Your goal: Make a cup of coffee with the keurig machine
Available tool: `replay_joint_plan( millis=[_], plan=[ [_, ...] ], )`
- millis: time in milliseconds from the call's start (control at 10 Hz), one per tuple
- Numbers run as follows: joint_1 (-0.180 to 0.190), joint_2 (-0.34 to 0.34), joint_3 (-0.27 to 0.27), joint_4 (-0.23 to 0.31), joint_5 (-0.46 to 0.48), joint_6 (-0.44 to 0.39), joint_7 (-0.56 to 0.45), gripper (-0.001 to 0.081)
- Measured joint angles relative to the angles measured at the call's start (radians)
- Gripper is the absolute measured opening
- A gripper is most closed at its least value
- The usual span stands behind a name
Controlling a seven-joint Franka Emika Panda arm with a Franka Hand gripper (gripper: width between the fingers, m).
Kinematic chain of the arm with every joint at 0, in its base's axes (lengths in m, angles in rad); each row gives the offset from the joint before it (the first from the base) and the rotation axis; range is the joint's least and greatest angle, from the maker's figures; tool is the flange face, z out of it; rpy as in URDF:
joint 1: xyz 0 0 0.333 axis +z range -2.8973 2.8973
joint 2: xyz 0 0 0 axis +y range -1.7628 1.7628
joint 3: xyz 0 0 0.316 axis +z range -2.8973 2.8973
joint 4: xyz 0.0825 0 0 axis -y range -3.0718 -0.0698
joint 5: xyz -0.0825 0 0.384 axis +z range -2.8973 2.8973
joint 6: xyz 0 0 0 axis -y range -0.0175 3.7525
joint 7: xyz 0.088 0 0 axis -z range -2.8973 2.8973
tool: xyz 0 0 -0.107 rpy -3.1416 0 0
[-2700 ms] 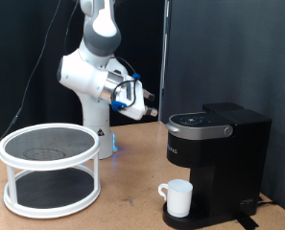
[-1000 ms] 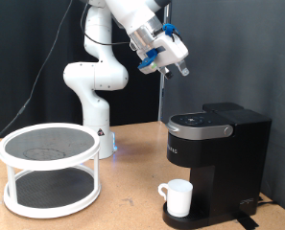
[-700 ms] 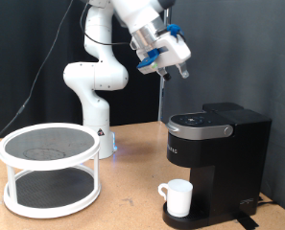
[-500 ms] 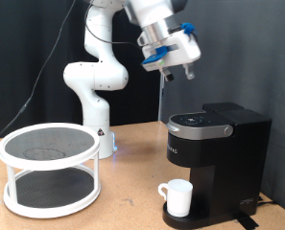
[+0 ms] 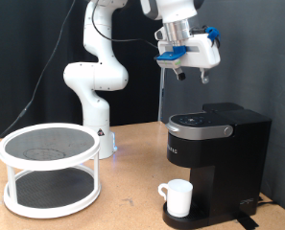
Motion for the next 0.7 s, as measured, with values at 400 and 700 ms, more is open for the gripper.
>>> replay_joint_plan(
  millis=[400, 700],
  plan=[
    [0.0, 0.087, 0.003, 0.048, -0.058, -0.032, 0.001, 0.0734],
    [0.0, 0.116, 0.004, 0.052, -0.08, -0.049, 0.001, 0.0462]
  ],
)
